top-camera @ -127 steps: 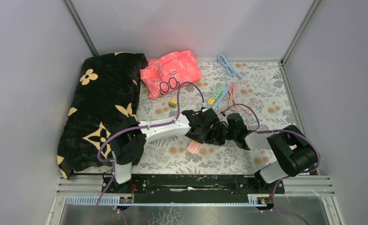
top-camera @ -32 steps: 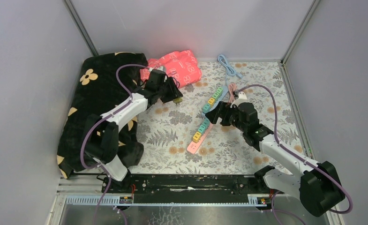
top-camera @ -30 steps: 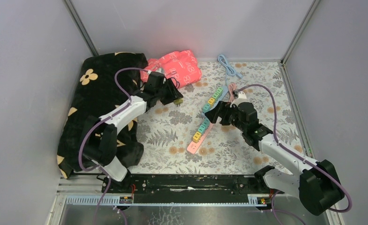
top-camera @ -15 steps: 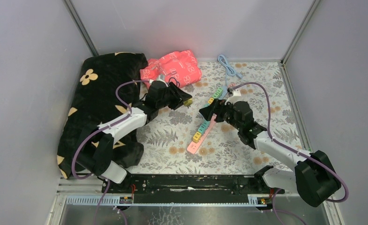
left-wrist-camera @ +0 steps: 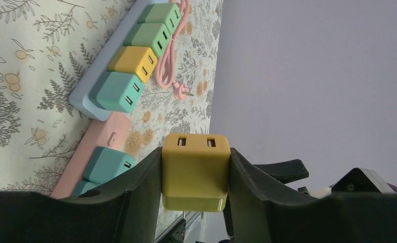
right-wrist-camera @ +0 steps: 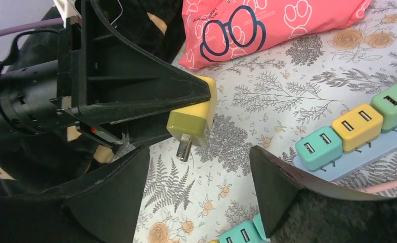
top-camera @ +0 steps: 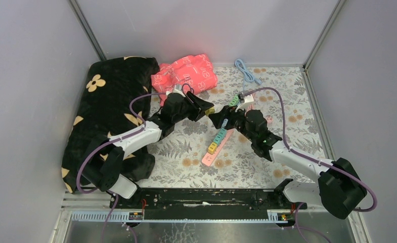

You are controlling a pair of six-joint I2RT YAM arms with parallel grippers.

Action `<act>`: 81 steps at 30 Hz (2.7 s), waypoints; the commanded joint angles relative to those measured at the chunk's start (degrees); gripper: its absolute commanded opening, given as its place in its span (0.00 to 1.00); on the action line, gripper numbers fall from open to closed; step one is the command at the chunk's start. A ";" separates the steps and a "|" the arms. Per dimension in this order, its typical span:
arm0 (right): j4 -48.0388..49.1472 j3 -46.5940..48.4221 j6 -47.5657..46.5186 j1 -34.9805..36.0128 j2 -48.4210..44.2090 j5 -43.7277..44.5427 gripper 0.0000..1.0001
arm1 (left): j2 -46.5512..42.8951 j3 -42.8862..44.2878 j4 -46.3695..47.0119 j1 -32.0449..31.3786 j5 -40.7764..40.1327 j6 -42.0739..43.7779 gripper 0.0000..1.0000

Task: Insert the plug
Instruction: Adjust the plug.

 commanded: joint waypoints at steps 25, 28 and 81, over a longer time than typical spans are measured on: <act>11.59 3.09 -6.67 4.60 4.53 10.03 0.18 | -2.10 -1.04 7.00 -3.05 -2.93 -1.62 0.35; 10.50 3.11 -6.88 4.54 3.74 7.65 0.11 | -2.35 -0.96 6.51 -3.02 -2.30 -0.30 0.49; 2.00 14.99 5.02 -12.54 -0.81 -62.68 0.00 | -25.62 4.89 -20.70 2.98 38.44 58.37 0.83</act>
